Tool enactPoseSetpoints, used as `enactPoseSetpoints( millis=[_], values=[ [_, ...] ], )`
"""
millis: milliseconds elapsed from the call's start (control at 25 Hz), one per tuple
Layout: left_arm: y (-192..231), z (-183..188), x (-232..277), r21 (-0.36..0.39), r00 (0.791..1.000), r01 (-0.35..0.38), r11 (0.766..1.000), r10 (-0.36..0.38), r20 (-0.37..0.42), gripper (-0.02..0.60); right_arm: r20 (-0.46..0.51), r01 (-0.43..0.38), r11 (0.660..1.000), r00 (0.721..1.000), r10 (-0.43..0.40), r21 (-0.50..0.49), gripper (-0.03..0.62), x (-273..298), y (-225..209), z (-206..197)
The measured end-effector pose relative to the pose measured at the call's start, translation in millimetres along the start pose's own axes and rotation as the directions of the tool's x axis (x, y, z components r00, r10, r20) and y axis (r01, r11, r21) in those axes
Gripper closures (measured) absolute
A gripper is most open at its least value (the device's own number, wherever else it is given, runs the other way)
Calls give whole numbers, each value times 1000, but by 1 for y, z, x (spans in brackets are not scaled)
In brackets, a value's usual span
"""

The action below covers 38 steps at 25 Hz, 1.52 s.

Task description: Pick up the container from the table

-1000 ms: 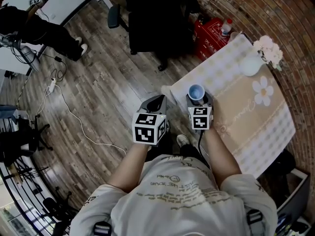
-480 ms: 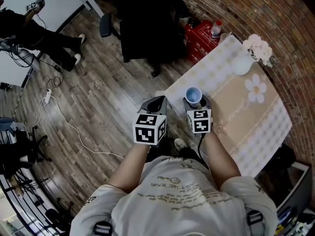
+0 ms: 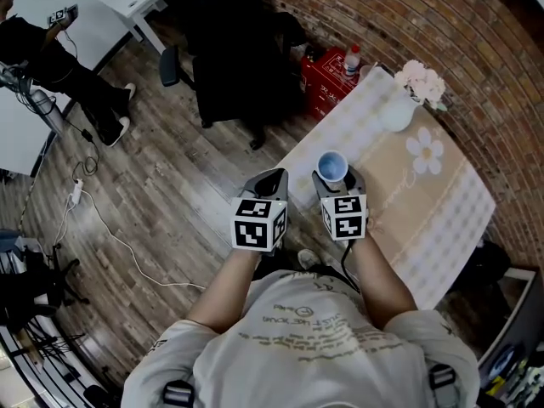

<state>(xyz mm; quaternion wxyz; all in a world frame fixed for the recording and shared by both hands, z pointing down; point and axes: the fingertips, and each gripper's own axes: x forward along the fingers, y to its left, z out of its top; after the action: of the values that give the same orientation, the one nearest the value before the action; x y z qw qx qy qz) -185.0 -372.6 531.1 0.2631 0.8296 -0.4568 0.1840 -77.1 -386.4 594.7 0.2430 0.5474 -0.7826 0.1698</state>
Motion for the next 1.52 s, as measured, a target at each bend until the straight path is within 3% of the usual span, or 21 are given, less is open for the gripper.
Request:
enactPoseSetpoints(
  millis=[240, 720, 1000, 1520],
  values=[
    [-22, 21, 6, 54, 997, 65, 996, -66, 27, 580, 69, 53, 995, 996, -59, 85, 313, -32, -16, 39],
    [-75, 58, 16, 167, 977, 189, 968, -203, 70, 580, 189, 177, 974, 961, -203, 144, 316, -105, -54, 98],
    [-101, 62, 23, 198, 960, 257, 946, -273, 62, 580, 175, 268, 946, 938, -300, 184, 326, -128, -81, 87],
    [-124, 57, 28, 225, 950, 295, 929, -310, 34, 580, 165, 288, 938, 933, -321, 193, 335, -140, -89, 69]
  ],
)
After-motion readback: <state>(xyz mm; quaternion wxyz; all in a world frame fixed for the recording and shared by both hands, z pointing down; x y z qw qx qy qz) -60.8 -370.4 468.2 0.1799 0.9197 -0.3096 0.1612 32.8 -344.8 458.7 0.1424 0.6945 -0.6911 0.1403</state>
